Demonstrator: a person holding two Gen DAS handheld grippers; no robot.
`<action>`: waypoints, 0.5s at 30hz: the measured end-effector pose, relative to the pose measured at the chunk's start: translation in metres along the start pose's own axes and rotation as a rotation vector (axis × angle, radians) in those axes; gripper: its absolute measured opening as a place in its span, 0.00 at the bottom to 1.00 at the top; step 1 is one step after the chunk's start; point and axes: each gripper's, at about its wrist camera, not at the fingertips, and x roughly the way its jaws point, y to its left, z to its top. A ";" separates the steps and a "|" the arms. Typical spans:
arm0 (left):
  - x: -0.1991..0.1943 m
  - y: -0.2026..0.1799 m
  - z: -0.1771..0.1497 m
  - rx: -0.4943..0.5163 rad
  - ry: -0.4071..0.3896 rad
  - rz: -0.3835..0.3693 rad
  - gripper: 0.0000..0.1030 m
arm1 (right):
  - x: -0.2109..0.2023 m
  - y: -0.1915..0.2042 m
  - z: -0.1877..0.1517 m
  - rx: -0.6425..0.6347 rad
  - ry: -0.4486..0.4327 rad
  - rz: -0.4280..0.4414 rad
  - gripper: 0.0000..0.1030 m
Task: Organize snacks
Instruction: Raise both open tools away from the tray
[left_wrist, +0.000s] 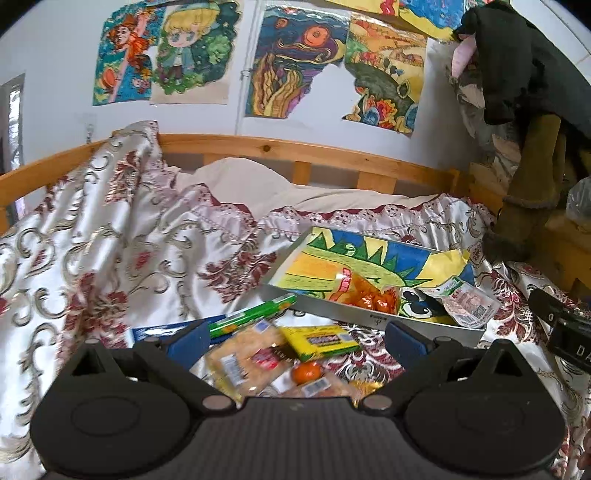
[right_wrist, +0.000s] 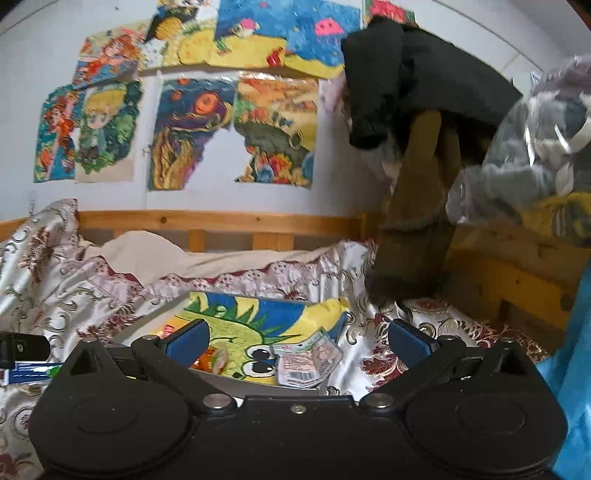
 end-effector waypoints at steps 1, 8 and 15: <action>-0.007 0.003 -0.002 -0.006 -0.002 0.004 1.00 | -0.007 0.002 -0.001 -0.002 -0.011 0.002 0.99; -0.041 0.019 -0.017 -0.017 0.000 0.030 1.00 | -0.043 0.006 -0.006 0.026 -0.058 0.018 0.99; -0.067 0.036 -0.044 0.007 0.054 0.055 1.00 | -0.074 0.005 -0.021 0.154 0.008 0.150 0.99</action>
